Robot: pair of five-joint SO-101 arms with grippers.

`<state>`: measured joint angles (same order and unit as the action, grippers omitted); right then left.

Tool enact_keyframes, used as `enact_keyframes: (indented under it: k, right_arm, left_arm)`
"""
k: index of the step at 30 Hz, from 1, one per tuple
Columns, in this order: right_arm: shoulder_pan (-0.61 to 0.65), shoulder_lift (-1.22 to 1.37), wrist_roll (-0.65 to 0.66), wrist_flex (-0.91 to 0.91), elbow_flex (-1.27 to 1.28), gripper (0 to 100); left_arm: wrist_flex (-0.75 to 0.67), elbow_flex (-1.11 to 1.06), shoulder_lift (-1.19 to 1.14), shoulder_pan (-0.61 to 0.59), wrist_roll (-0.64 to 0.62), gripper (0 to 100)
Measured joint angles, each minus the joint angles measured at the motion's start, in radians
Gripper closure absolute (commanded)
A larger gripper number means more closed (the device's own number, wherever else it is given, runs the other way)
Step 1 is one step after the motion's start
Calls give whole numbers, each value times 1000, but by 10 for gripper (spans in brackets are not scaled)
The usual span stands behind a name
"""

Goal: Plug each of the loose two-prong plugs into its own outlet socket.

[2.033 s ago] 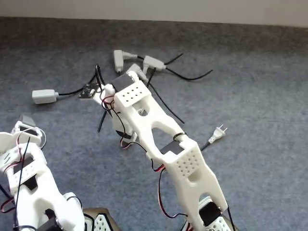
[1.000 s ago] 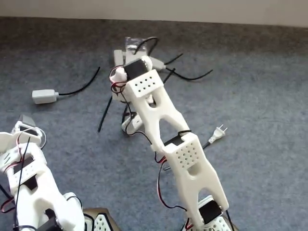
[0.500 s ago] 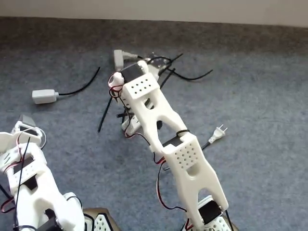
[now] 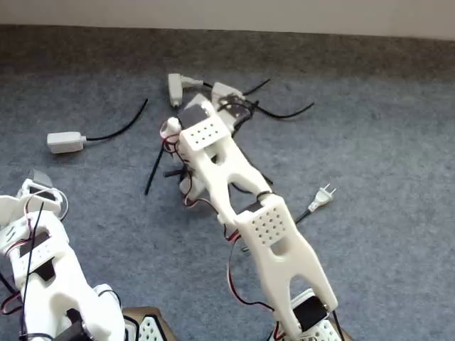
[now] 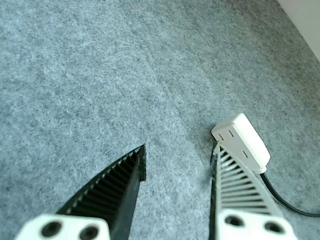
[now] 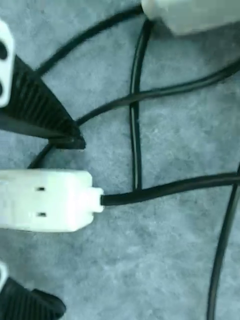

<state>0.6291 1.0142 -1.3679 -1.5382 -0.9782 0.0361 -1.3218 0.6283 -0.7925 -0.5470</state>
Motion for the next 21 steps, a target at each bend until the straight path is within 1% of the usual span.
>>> enact_keyframes:
  k: [1,5,7,10,13,17,19,21]
  right_arm:
    - [-2,12,0,-2,-2,639]
    - [-2,40,0,-3,-28,816]
    - [-2,41,0,-9,-44,878]
    - [-3,44,2,-60,-81,909]
    - [-3,57,49,-106,-149,941]
    - [-2,78,80,-178,-275,941]
    - [-2,78,100,-184,-339,941]
    - [-2,78,164,-184,-394,941]
  left_arm:
    - [0,0,0,0,0,779]
    - [0,0,0,0,0,779]
    - [0,0,0,0,0,779]
    - [0,0,0,0,0,779]
    - [0,0,0,0,0,779]
    - [0,0,0,0,0,779]
    - [0,0,0,0,0,779]
    - [0,0,0,0,0,779]
